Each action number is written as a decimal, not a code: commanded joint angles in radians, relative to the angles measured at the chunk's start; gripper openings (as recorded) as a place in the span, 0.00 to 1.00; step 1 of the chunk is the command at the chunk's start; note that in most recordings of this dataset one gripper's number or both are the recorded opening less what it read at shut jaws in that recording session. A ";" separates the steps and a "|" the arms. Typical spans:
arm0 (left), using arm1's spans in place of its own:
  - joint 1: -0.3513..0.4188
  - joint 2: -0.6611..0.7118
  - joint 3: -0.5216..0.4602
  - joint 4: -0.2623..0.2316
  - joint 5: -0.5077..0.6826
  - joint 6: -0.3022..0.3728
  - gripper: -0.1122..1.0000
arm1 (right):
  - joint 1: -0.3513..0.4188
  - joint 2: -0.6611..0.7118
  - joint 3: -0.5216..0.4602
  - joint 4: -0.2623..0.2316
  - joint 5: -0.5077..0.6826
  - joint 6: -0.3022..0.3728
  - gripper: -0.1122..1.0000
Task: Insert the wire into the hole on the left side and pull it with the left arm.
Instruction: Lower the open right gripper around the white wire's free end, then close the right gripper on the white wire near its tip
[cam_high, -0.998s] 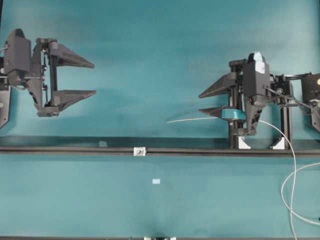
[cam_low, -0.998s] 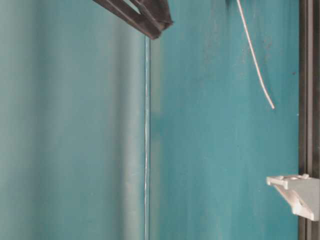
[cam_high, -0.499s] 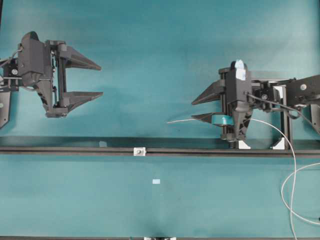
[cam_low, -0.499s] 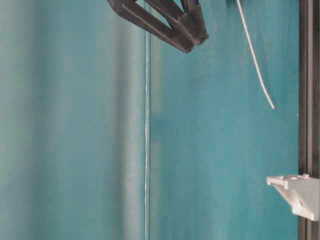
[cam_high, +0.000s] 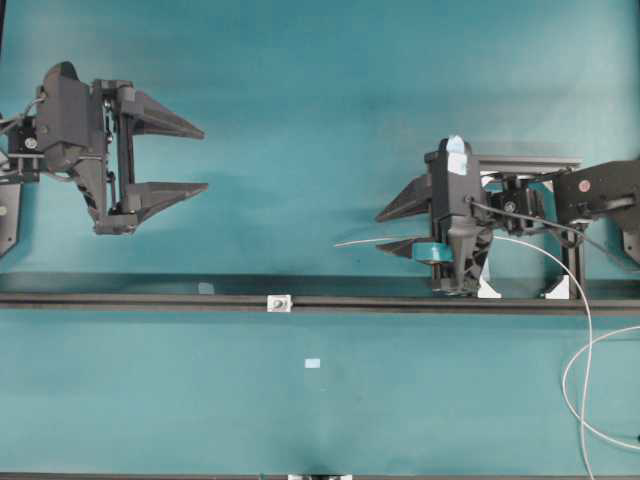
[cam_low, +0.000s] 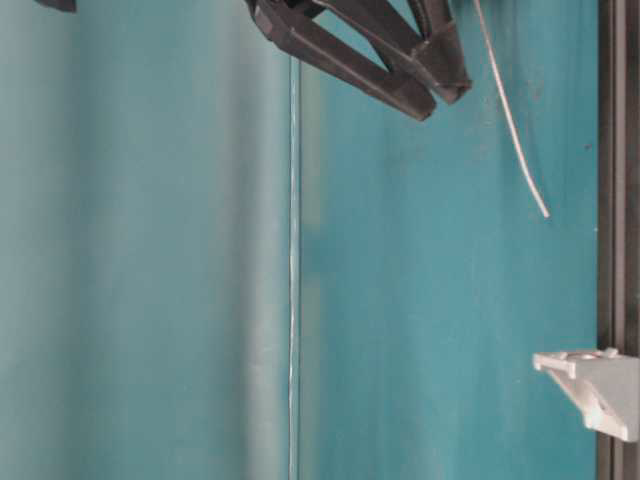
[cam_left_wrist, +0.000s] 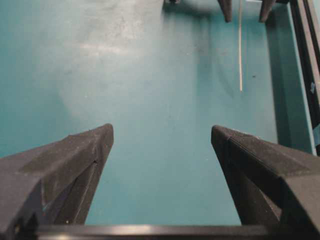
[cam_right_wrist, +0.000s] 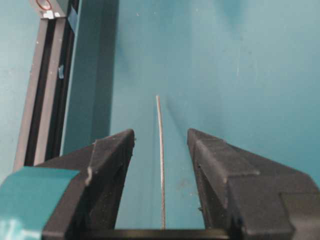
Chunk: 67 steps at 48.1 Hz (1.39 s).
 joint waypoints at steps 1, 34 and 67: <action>0.005 -0.005 -0.017 0.000 -0.009 0.000 0.64 | 0.003 -0.002 -0.021 0.002 0.008 0.003 0.62; 0.003 -0.005 -0.021 0.000 -0.009 0.000 0.64 | 0.003 0.061 -0.037 0.002 0.023 0.003 0.61; 0.003 -0.005 -0.021 0.000 -0.009 0.000 0.64 | 0.003 0.074 -0.043 -0.002 0.023 0.000 0.15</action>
